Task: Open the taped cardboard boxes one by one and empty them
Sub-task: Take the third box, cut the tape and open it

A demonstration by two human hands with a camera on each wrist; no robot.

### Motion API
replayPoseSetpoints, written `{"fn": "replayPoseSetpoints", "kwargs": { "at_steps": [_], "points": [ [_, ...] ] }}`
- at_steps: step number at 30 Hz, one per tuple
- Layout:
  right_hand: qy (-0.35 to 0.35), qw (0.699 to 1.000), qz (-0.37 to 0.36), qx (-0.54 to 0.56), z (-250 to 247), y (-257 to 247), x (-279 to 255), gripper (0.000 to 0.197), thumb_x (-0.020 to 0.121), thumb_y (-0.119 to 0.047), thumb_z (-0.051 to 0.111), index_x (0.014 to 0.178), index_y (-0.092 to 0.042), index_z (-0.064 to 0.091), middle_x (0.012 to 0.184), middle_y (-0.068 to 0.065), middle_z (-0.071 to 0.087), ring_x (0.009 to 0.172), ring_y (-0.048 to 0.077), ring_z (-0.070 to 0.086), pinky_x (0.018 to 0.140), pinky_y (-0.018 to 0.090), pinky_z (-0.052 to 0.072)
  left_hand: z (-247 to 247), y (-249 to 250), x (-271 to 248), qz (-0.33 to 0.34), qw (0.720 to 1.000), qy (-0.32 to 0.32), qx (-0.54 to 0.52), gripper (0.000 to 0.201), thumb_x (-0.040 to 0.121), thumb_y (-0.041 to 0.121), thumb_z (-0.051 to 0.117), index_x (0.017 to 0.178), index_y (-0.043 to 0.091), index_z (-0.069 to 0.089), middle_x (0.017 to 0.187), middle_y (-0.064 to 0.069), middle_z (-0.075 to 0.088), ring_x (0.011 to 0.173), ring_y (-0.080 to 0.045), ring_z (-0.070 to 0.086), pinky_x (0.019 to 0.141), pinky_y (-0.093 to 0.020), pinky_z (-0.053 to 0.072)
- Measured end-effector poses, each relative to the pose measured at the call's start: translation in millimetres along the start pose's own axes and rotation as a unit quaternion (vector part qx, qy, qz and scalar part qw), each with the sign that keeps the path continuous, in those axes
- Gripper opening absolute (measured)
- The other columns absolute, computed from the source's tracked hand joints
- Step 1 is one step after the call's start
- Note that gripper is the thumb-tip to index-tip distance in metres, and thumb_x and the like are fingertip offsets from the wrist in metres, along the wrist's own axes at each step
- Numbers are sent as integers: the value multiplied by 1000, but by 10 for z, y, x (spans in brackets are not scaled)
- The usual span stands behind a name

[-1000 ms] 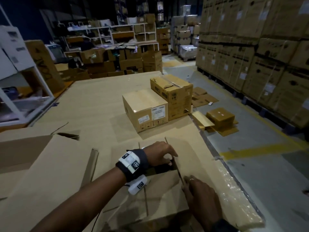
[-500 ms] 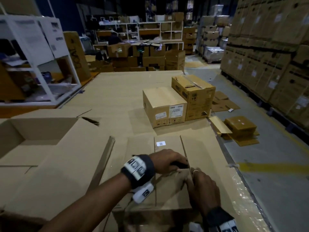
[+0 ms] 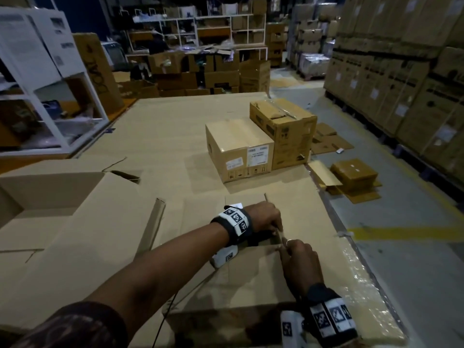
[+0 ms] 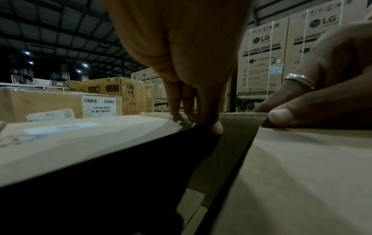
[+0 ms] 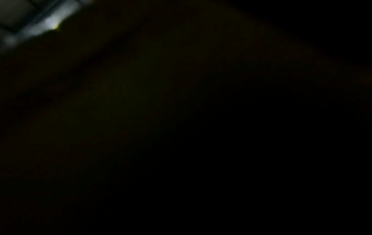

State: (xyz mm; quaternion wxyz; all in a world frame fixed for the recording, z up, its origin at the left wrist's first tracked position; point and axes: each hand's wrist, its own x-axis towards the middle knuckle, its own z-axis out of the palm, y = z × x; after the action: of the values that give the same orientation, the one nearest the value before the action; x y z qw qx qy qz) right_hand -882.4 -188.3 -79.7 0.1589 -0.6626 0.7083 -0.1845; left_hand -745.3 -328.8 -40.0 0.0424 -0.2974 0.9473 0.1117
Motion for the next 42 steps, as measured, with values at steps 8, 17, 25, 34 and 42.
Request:
{"fn": "replayPoseSetpoints", "kwargs": {
  "at_steps": [8,17,25,34,42],
  "points": [
    [-70,997,-36,28,-219,-50,-71,8,100,-34,50,94,-28,51,101,1,65,98,25,62,72,30,36,-211,-70,-196,-34,998,35,-35,32,87,14,74,118,15,74,115,-6,74,103,-25,69,92,-40,55],
    [-72,963,-228,123,-942,-533,61,32,95,-35,63,127,-31,65,124,-20,61,116,-1,56,100,26,50,-278,236,-1731,-239,958,121,-106,43,86,57,68,122,33,69,123,8,66,110,-10,59,96,-36,49],
    [-345,864,-351,-103,-362,-982,514,18,94,-7,53,87,-3,69,82,6,65,71,12,51,62,18,38,736,1061,-2147,-320,913,237,-84,57,76,72,58,121,39,61,132,19,56,124,-4,51,99,-24,46],
    [-314,845,-431,-37,-536,-1216,617,21,99,-21,57,112,-28,71,105,-24,66,94,-7,59,80,13,45,712,1381,-2428,-357,823,430,-99,58,83,36,65,139,41,53,151,15,46,131,-5,52,107,-23,44],
    [-289,792,-536,47,-168,-1964,577,49,100,-26,56,145,-42,46,146,-26,47,134,-6,44,111,25,40,515,1246,-2918,-384,750,535,57,40,96,23,48,132,23,65,143,-6,55,137,-23,47,108,-37,42]
  ]
}}
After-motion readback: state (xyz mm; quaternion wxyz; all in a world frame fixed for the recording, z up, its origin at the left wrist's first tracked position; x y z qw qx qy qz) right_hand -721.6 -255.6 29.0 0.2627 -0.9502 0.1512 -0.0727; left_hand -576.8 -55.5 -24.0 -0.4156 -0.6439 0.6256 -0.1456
